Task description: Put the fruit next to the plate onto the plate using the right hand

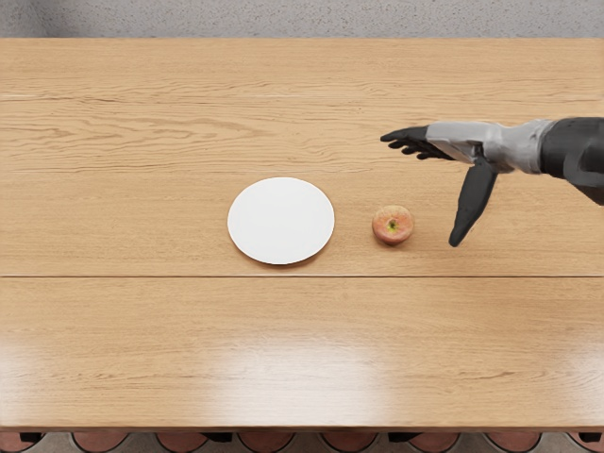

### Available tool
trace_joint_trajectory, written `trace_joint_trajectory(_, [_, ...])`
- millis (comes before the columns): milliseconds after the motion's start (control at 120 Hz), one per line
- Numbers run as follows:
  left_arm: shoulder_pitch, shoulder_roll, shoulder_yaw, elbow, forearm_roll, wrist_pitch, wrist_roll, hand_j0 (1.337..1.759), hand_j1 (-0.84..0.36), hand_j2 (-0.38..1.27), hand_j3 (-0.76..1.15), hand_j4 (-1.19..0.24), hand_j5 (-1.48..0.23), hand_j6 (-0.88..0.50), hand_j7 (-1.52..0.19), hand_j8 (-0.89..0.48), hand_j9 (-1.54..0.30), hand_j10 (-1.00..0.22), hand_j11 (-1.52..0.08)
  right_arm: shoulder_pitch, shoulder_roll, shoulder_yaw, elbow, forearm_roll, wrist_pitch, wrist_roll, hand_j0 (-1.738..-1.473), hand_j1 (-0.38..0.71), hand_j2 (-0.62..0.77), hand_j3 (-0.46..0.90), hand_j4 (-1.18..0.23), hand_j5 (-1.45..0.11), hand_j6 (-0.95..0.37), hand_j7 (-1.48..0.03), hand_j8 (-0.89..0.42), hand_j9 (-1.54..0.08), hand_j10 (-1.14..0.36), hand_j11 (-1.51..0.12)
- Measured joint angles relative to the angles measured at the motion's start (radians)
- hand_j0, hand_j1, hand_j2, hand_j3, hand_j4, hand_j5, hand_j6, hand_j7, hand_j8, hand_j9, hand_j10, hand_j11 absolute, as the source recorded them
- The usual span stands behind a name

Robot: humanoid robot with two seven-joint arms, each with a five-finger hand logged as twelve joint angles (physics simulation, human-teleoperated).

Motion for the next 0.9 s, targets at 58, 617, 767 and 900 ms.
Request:
trace_joint_trajectory(58, [0.000, 0.000, 0.000, 0.000, 0.000, 0.000, 0.000, 1.658, 0.07, 0.05, 0.00, -0.23, -0.30, -0.23, -0.30, -0.23, -0.30, -0.23, -0.30, 0.009, 0.030, -0.047, 0.011, -0.026, -0.087, -0.026, -1.658, -0.30, -0.01, 0.00, -0.04, -0.05, -0.04, -0.05, -0.04, -0.05, -0.04, -0.05])
trace_joint_trajectory(617, [0.000, 0.000, 0.000, 0.000, 0.000, 0.000, 0.000, 1.658, 0.07, 0.05, 0.00, -0.23, -0.30, -0.23, -0.30, -0.23, -0.30, -0.23, -0.30, 0.302, 0.211, -0.603, 0.054, -0.045, -0.573, -0.176, -1.658, -0.30, -0.01, 0.00, -0.05, -0.06, -0.05, -0.06, -0.05, -0.06, -0.04, -0.06])
trace_joint_trajectory(767, [0.000, 0.000, 0.000, 0.000, 0.000, 0.000, 0.000, 1.658, 0.07, 0.05, 0.00, -0.23, -0.30, -0.23, -0.30, -0.23, -0.30, -0.23, -0.30, 0.307, 0.228, -0.638, 0.052, -0.045, -0.630, -0.190, -1.658, -0.30, -0.01, 0.00, -0.05, -0.06, -0.05, -0.06, -0.05, -0.06, -0.05, -0.06])
trace_joint_trajectory(900, [0.000, 0.000, 0.000, 0.000, 0.000, 0.000, 0.000, 1.658, 0.07, 0.05, 0.00, -0.23, -0.30, -0.23, -0.30, -0.23, -0.30, -0.23, -0.30, 0.308, 0.242, -0.657, 0.047, -0.045, -0.670, -0.193, -1.658, -0.27, -0.01, 0.00, -0.07, -0.09, -0.07, -0.09, -0.07, -0.09, -0.07, -0.09])
